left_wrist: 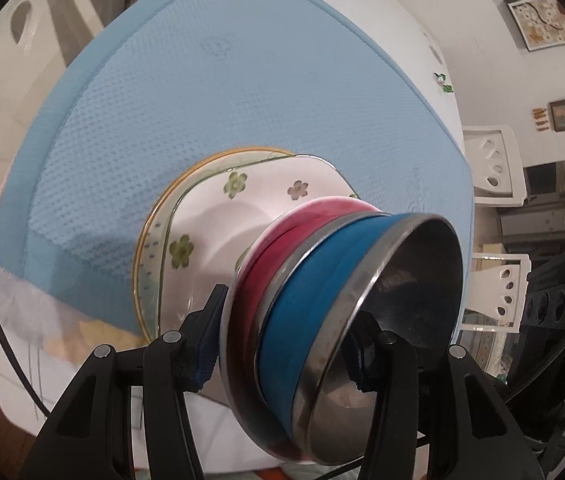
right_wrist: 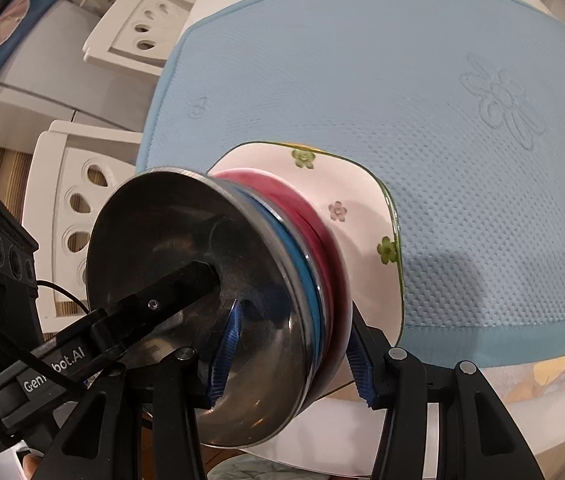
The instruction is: Organize plates and bowls
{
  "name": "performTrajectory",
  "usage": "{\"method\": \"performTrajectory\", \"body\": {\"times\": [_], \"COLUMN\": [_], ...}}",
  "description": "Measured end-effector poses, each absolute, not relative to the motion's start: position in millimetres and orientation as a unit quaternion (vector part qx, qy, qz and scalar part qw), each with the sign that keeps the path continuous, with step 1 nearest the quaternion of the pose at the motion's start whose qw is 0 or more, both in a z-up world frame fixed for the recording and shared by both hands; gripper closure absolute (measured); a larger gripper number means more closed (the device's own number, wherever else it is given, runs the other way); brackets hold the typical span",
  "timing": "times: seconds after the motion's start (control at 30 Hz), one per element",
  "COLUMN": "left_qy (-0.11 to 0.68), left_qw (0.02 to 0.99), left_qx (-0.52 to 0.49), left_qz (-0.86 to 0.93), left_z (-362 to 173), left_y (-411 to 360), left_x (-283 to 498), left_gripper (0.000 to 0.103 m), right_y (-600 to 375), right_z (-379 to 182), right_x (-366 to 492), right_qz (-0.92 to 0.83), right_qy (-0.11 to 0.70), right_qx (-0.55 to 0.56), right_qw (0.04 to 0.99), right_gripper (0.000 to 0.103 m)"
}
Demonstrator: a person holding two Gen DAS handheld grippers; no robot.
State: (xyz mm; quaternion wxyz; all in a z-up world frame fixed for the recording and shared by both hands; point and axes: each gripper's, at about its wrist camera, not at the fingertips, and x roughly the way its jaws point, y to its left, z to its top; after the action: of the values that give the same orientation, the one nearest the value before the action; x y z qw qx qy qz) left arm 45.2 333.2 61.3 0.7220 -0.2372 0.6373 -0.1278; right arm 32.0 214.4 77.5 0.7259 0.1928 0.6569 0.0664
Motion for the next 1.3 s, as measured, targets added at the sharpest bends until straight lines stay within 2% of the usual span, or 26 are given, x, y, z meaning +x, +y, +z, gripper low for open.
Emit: {"method": "performTrajectory", "body": {"times": [0.43, 0.7, 0.83, 0.87, 0.93, 1.0, 1.13, 1.3], "left_qy": [0.619, 0.546, 0.487, 0.473, 0.447, 0.424, 0.396, 0.381], "left_qw": [0.730, 0.791, 0.841, 0.851, 0.869, 0.885, 0.903, 0.915], "left_qx": [-0.242, -0.211, -0.166, -0.156, -0.136, -0.123, -0.098, -0.064], "left_qz": [-0.156, -0.179, -0.170, -0.169, -0.162, -0.149, -0.135, -0.113], "left_z": [64.6, 114.3, 153.6, 161.8, 177.5, 189.0, 199.1, 203.1], "left_y": [356.2, 373.7, 367.8, 365.7, 363.1, 361.3, 355.7, 338.6], "left_x": [45.1, 20.9, 6.0, 1.3, -5.7, -11.0, -17.2, -26.9], "left_gripper": [0.056, 0.056, 0.054, 0.052, 0.048, 0.039, 0.037, 0.036], "right_y": [197.3, 205.6, 219.0, 222.4, 227.7, 230.9, 228.8, 223.1], "right_z": [82.5, 152.3, 187.2, 193.7, 205.9, 214.2, 223.8, 217.3], "right_x": [20.0, -15.2, -42.2, -49.0, -62.5, -71.0, -81.1, -90.0], "right_qz": [0.059, 0.080, 0.091, 0.088, 0.075, 0.062, 0.037, 0.027], "right_qy": [0.642, 0.530, 0.464, 0.450, 0.418, 0.396, 0.383, 0.411], "right_qx": [0.218, 0.149, 0.098, 0.083, 0.057, 0.034, 0.017, 0.011], "right_qw": [0.733, 0.831, 0.876, 0.885, 0.903, 0.915, 0.923, 0.911], "right_gripper": [0.054, 0.053, 0.041, 0.030, 0.023, 0.023, 0.023, 0.022]}}
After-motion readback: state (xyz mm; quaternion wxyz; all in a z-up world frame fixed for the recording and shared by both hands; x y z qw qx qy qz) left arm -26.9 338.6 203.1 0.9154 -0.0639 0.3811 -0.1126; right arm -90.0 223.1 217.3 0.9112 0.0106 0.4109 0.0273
